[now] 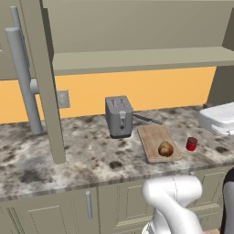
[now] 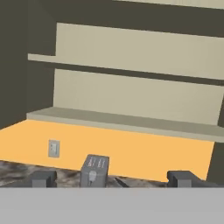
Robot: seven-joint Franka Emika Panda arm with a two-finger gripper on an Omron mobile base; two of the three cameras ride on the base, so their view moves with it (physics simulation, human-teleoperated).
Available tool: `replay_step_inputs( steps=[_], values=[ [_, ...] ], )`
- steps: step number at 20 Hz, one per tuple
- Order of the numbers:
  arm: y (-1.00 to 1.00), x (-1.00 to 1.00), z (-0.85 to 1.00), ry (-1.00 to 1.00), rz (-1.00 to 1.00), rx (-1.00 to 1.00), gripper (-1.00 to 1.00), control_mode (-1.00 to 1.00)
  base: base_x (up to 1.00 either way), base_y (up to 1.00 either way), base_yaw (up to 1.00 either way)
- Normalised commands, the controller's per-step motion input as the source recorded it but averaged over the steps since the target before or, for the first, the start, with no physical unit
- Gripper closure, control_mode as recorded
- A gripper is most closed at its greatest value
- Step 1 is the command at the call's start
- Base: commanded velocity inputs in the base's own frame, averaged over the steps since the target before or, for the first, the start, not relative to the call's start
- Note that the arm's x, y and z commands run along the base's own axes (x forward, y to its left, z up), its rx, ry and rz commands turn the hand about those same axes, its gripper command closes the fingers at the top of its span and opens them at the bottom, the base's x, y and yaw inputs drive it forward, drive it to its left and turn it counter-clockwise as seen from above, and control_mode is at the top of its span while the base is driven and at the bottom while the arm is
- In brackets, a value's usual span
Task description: Pick the bread, place it on the cutting board, pick the jam, place it on the counter, and close the cabinet.
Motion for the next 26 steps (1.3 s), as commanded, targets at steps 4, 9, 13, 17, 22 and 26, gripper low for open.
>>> replay_step_inputs(
  steps=[4,9,13,17,22,26],
  values=[
    [0.19,-0.42,0.06,-0.17,0.06,0.0,-1.0,-1.0,0.0,0.0,0.0],
    [0.29,-0.49,0.1,-0.14,0.04,0.0,-1.0,-1.0,0.0,0.0,0.0],
    [0.49,-0.44,0.02,-0.07,0.01,-0.02,-1.0,-1.0,0.0,0.0,0.0],
    [0.54,-0.38,0.08,-0.03,0.01,-0.03,-1.0,-1.0,0.0,0.0,0.0],
    [0.4,-0.02,0.02,0.0,0.02,-0.05,-1.0,-1.0,0.0,0.0,0.0],
    [0.22,0.0,0.0,-0.03,0.03,-0.02,-1.0,-1.0,0.0,0.0,0.0]
  ],
)
